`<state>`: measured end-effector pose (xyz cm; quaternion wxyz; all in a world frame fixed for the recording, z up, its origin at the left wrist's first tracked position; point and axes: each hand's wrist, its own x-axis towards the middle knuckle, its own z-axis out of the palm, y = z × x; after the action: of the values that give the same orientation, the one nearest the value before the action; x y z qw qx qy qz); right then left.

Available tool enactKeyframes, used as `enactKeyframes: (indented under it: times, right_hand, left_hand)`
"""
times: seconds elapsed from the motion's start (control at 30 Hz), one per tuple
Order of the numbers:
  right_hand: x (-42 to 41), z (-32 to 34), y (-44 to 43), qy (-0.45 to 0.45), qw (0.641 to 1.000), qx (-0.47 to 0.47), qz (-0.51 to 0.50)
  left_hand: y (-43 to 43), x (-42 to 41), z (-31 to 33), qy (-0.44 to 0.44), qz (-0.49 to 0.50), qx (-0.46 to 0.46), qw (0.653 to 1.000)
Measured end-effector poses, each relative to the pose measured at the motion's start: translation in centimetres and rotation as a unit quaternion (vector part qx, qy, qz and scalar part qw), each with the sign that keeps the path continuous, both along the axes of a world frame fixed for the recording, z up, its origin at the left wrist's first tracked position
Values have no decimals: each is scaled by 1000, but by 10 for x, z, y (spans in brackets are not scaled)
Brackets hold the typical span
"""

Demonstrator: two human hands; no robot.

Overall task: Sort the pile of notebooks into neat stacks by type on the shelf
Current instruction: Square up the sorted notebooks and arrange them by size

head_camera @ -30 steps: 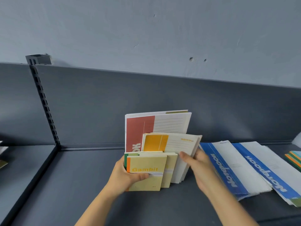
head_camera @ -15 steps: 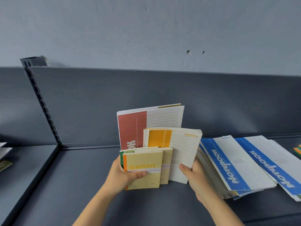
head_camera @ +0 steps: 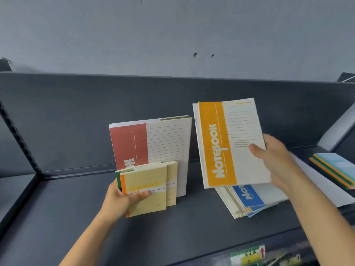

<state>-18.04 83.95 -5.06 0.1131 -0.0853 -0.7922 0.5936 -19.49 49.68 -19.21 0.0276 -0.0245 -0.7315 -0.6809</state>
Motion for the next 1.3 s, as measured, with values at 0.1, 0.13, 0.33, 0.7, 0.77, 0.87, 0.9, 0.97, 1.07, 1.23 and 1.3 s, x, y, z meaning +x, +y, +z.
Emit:
enactKeyframes:
  times: [0.1, 0.13, 0.33, 0.7, 0.77, 0.87, 0.9, 0.97, 1.07, 1.23, 1.3]
  right_hand:
    - [-11, -17, 38, -82, 996, 14, -29]
    - [-15, -23, 48, -101, 994, 28, -42]
    - [-34, -70, 69, -194, 936, 285, -70]
    - [-13, -71, -21, 29, 918, 391, -65]
    - [-3, -71, -57, 54, 951, 301, 41]
    - [8, -83, -97, 49, 957, 239, 159]
    - [8, -87, -107, 49, 955, 230, 179]
    - [4, -94, -121, 42, 964, 185, 186]
    - [-2, -98, -138, 23, 984, 41, 170]
    - [3, -108, -177, 37, 981, 5, 188]
    - [3, -112, -188, 62, 977, 1, 202]
  left_hand:
    - [2, -1, 1, 3, -4, 8, 1000]
    - [3, -2, 1, 5, -5, 11, 1000]
    - [4, -5, 0, 8, 1, 17, 1000]
    - [3, -6, 1, -1, -3, 11, 1000]
    - [3, -5, 2, -1, -9, 9, 1000]
    - [2, -3, 5, 3, -16, 15, 1000]
    - [1, -3, 6, 2, -20, 13, 1000]
    - [0, -3, 6, 2, -31, 14, 999]
    - [0, -3, 5, 12, -45, 23, 999]
    - [-1, 0, 6, 14, -73, 30, 997]
    - [-3, 0, 6, 2, -81, 35, 996]
